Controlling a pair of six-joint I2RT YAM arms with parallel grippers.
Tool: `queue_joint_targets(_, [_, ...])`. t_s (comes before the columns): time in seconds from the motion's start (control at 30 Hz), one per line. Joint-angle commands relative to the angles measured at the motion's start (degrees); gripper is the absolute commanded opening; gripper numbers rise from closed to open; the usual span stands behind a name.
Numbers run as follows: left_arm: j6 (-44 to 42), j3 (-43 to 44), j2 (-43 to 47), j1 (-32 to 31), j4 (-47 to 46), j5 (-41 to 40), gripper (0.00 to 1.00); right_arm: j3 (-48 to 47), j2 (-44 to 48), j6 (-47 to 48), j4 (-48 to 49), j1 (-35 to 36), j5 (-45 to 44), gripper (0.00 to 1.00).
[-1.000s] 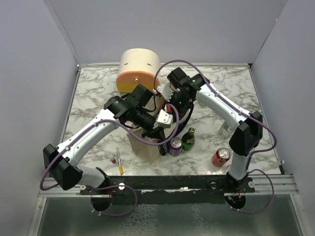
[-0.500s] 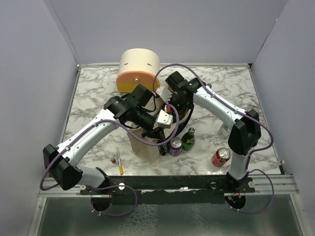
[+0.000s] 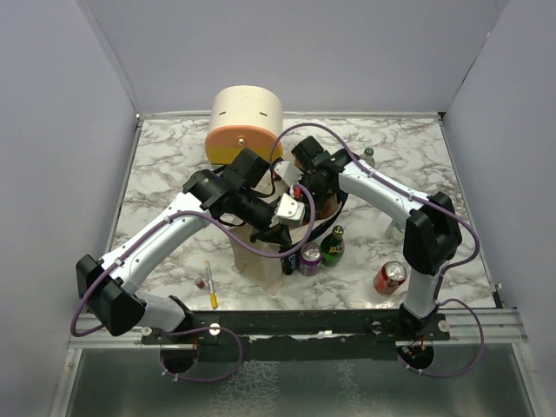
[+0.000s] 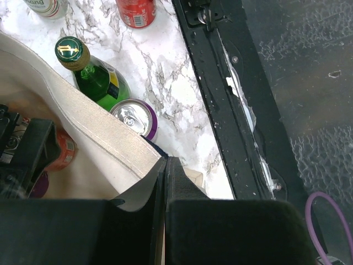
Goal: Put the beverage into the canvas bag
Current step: Place the drink in the canvas bag.
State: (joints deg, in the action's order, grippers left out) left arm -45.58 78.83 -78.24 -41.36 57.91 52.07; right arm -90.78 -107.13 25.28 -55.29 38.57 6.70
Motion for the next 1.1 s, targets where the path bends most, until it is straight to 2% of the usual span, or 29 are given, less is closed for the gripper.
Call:
queue_joint_targets(0.0, [-1.13,-0.96,0.15,0.52,0.40,-0.40,0.00,3.09,0.45,0.65,1.06,-0.51,-4.15,0.11])
queue_joint_targets(0.63, [-2.31,0.28,-1.15,1.11,1.93,-0.35,0.00,8.85,0.18,2.31,5.96,-0.51,-3.12,0.37])
queue_joint_targets(0.77, [-2.25,0.42,-1.30,1.11,1.99,-0.30,0.00,9.46,0.97,2.88,6.41,-0.51,-3.13,0.51])
queue_joint_targets(1.07, [-2.23,0.70,-1.81,1.11,1.95,-0.34,0.00,8.84,2.12,2.69,6.72,-0.51,-3.34,0.64])
